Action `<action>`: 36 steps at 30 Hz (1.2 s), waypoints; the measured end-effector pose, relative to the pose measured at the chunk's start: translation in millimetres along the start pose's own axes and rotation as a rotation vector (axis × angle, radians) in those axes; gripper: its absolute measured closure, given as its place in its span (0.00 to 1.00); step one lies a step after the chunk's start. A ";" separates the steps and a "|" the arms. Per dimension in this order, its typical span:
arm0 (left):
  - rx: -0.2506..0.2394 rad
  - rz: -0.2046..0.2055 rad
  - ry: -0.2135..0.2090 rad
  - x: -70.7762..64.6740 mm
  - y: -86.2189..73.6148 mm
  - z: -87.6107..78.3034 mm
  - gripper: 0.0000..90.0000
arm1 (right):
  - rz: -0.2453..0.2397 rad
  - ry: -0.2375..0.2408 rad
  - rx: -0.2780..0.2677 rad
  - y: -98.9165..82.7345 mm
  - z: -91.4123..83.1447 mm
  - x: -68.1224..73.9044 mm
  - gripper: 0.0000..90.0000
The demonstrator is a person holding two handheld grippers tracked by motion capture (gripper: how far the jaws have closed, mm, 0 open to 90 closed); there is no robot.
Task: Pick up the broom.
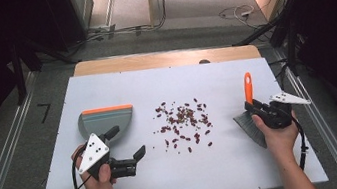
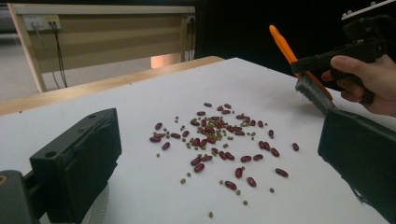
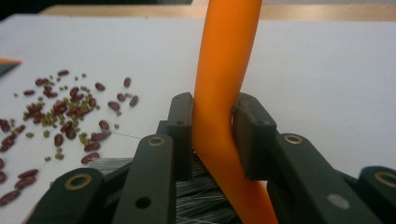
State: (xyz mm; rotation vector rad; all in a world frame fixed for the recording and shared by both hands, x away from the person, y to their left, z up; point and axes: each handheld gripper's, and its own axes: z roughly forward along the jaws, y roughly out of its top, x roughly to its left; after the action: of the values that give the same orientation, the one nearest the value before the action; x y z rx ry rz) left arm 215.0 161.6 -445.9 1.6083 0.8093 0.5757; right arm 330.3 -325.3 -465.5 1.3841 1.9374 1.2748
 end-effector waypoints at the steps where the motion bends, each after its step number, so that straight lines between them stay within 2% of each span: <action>1: 0.000 0.003 -0.001 -0.5 0.9 1.4 0.01 | 0.007 0.008 -0.012 -0.5 -2.0 -1.7 0.76; 5: 0.004 0.006 0.002 -2.0 3.9 7.1 0.01 | -0.001 0.028 -0.049 -1.3 -7.9 -3.0 0.76; 6: 0.003 0.006 0.002 -2.3 4.6 8.7 0.01 | -0.004 0.019 -0.062 -1.3 -9.5 -2.4 0.76; 9: 0.005 0.010 0.002 -2.6 6.1 14.4 0.01 | 0.014 0.037 -0.094 0.1 -14.6 -2.2 0.76; 11: 0.006 0.004 -0.003 -2.5 6.1 18.7 0.01 | 0.016 0.068 -0.110 1.0 -16.8 -2.9 0.76; 16: 0.005 -0.016 -0.015 -2.4 4.8 30.9 0.01 | 0.069 0.123 -0.164 3.5 -24.8 -4.0 0.76; 19: -0.003 -0.026 -0.027 -1.5 4.0 34.5 0.01 | 0.065 0.136 -0.186 5.9 -28.3 -0.4 0.76; 24: -0.003 -0.035 -0.048 -2.6 4.3 38.1 0.01 | 0.048 0.159 -0.222 12.8 -32.3 11.1 0.76; 26: -0.003 -0.038 -0.059 -4.3 4.5 39.0 0.01 | 0.041 0.181 -0.235 15.1 -32.7 16.3 0.76; 36: -0.019 -0.063 -0.139 -15.0 8.9 41.9 0.01 | -0.010 0.255 -0.264 26.4 -33.4 54.9 0.76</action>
State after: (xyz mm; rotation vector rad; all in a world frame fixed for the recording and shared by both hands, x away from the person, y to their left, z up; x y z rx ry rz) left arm 238.4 122.8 -444.2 1.5810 0.7458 0.4207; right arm 295.7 -288.0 -418.1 1.1248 1.8457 1.7025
